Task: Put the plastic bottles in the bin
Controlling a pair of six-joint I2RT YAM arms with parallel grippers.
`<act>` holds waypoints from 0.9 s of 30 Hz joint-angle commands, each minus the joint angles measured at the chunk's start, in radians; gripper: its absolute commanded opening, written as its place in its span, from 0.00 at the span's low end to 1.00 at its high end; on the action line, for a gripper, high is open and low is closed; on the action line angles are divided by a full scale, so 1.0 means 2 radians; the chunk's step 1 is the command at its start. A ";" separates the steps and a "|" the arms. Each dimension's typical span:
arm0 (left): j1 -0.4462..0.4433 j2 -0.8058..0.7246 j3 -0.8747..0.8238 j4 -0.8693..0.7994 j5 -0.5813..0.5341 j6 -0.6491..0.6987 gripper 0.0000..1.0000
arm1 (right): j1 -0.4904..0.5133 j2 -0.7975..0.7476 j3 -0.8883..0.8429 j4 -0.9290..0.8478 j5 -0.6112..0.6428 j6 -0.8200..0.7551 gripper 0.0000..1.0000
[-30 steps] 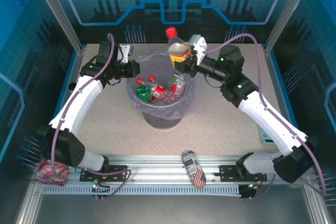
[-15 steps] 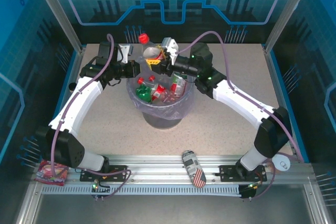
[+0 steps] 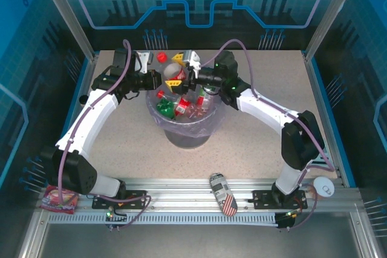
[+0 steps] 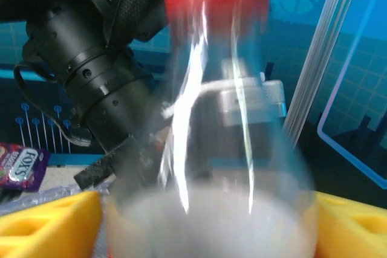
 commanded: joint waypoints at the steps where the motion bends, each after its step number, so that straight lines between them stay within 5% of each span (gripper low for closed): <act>1: -0.009 -0.005 -0.019 -0.025 0.012 0.004 0.00 | -0.009 -0.037 -0.003 -0.036 -0.010 -0.036 0.90; 7: -0.009 -0.009 -0.019 -0.026 0.008 0.006 0.00 | -0.010 -0.093 0.030 -0.173 0.033 -0.110 0.96; 12: -0.008 -0.009 -0.018 -0.027 0.008 0.007 0.00 | 0.009 -0.097 0.096 -0.290 0.116 -0.102 0.84; 20: -0.008 -0.008 -0.020 -0.026 0.009 0.008 0.00 | 0.038 -0.045 0.173 -0.326 0.166 -0.044 0.65; 27: -0.009 -0.010 -0.022 -0.022 0.010 0.009 0.00 | 0.056 0.016 0.237 -0.326 0.171 -0.021 0.64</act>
